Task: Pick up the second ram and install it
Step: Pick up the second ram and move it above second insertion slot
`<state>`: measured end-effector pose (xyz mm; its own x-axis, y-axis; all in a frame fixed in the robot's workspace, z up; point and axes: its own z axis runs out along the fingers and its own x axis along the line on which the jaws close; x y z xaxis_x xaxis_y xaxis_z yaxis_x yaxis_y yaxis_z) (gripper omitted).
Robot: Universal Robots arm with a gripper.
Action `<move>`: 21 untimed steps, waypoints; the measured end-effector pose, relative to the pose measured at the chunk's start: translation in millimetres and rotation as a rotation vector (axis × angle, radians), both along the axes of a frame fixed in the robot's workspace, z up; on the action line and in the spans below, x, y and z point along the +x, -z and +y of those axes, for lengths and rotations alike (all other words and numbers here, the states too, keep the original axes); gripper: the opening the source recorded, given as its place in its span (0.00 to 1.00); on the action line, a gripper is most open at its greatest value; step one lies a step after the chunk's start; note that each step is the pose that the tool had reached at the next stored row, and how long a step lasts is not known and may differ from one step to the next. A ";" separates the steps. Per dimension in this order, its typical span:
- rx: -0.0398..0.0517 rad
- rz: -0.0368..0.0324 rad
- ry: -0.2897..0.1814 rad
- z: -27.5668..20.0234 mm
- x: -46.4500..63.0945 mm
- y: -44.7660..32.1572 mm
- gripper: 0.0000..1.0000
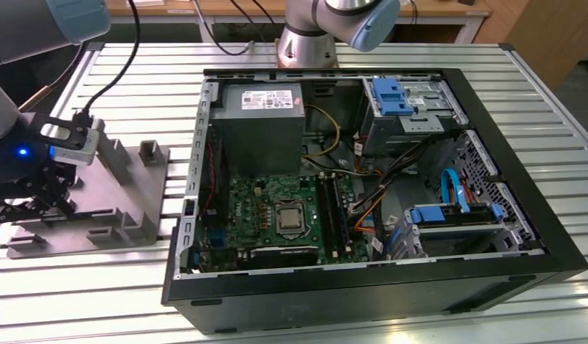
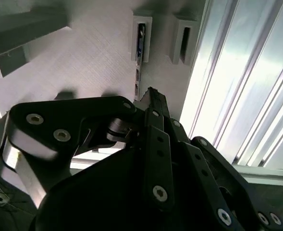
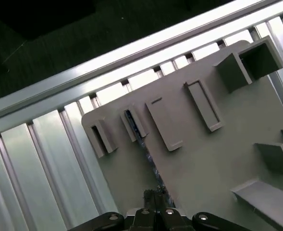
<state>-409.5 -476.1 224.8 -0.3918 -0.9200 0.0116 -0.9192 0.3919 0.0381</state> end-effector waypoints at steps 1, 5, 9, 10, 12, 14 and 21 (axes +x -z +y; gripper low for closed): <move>0.0003 0.0001 -0.015 0.0 0.0 0.0 0.10; 0.0011 -0.0001 -0.069 -0.1 0.1 0.1 0.10; 0.0014 0.0000 -0.117 0.0 0.0 0.0 0.10; 0.0014 0.0000 -0.130 0.0 0.0 0.0 0.10; 0.0016 0.0000 -0.157 0.0 0.0 0.1 0.10; 0.0017 0.0000 -0.183 0.0 0.0 0.0 0.10; 0.0018 0.0001 -0.294 0.0 0.0 0.1 0.10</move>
